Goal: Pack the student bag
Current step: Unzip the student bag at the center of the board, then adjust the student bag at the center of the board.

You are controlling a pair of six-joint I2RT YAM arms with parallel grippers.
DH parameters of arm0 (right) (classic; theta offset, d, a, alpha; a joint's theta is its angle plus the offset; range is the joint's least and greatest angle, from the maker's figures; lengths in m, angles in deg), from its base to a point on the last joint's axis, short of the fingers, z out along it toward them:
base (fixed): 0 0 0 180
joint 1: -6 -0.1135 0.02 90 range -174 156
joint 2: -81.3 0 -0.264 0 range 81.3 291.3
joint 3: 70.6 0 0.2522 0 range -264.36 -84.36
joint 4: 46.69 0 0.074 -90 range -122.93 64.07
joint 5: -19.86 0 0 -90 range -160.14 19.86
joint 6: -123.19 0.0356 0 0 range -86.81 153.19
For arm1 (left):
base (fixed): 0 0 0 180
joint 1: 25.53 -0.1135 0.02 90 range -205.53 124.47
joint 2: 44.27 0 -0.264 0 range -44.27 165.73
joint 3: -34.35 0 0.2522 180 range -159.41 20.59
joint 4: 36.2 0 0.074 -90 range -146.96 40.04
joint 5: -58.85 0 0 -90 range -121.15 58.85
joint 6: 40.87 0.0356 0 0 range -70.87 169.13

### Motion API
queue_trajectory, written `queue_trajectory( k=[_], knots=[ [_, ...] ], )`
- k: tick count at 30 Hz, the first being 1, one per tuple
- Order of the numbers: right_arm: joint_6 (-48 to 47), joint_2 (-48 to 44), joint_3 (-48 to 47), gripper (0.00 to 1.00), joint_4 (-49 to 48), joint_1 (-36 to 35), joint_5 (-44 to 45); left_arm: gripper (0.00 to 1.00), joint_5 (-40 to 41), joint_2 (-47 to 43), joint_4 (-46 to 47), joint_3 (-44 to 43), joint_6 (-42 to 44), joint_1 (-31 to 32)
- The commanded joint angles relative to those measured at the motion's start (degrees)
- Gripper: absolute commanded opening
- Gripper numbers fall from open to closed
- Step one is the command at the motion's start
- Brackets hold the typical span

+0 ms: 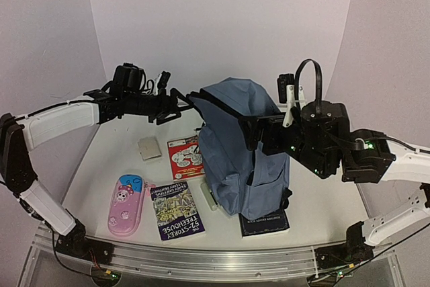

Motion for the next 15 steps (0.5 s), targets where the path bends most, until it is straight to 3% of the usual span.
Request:
queue_trajectory(
  k=[1,8,15],
  knots=[
    [0.2,-0.1,-2.3,0.98,-2.4,-0.2,-0.1,0.81,1.7,-5.3,0.9,-0.8,0.1,0.9],
    [0.8,-1.3,-1.6,0.98,-2.8,-0.2,-0.5,0.86,5.1,-11.0,1.0,0.4,0.5,1.1],
    [0.8,-2.2,-1.1,0.98,-3.6,-0.2,-0.5,0.92,2.5,-9.5,-0.7,-1.7,0.9,1.2]
  ],
)
